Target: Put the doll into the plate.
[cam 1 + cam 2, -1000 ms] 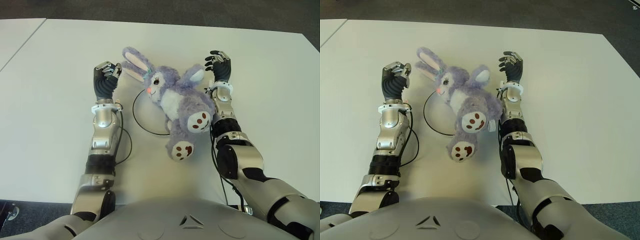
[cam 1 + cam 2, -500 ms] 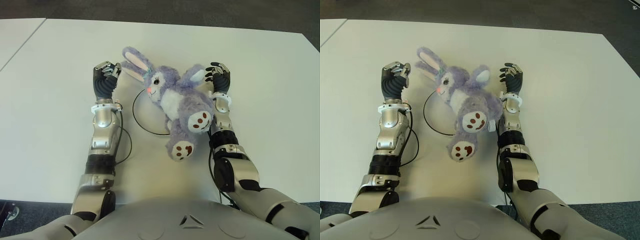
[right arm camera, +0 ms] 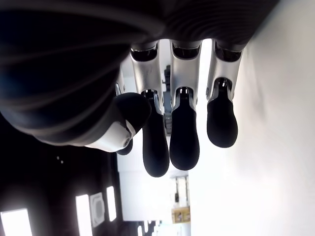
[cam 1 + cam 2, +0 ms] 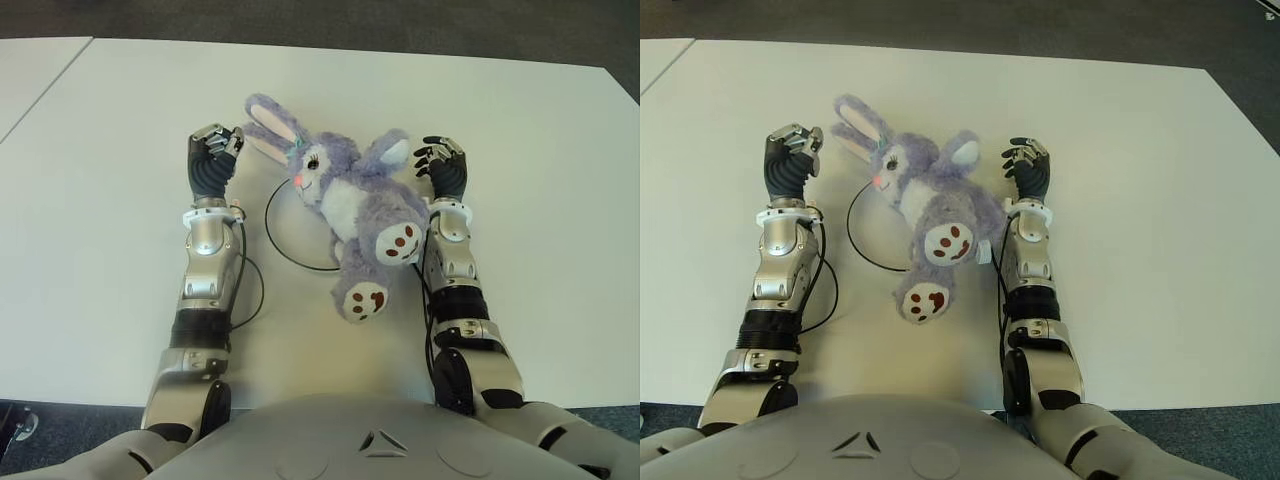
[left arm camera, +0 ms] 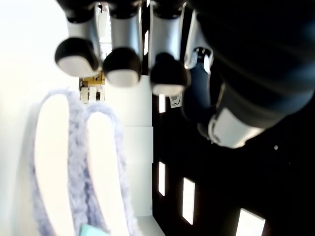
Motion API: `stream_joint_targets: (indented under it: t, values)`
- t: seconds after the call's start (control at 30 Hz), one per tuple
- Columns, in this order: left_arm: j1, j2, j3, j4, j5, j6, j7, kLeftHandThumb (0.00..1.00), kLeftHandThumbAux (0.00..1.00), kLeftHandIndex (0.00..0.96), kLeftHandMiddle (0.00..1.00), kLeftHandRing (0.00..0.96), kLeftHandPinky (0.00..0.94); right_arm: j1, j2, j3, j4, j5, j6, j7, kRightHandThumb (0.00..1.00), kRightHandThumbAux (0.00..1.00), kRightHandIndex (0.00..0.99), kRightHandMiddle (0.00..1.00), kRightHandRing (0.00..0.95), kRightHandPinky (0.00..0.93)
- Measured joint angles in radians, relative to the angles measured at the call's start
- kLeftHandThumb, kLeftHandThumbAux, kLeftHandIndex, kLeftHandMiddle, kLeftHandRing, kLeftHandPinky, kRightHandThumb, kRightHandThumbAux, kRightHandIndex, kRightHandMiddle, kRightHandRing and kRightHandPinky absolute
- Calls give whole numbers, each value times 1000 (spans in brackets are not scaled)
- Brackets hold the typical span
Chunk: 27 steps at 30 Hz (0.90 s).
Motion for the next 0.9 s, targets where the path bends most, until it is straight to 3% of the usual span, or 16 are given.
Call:
stream_joint_targets:
  t: [0.27,0.9]
  values:
    - [-1,2,1,4,0,1,-6,714,704,443,883,888,882,65,-17,13,-97,-12,43,12,843,681,401,574,770,707]
    - [-8,14,0,16,-9,30,-61,711,705,442,879,885,870,161,-3,32,-303,-13,125,15,854,671,430,577,790,782]
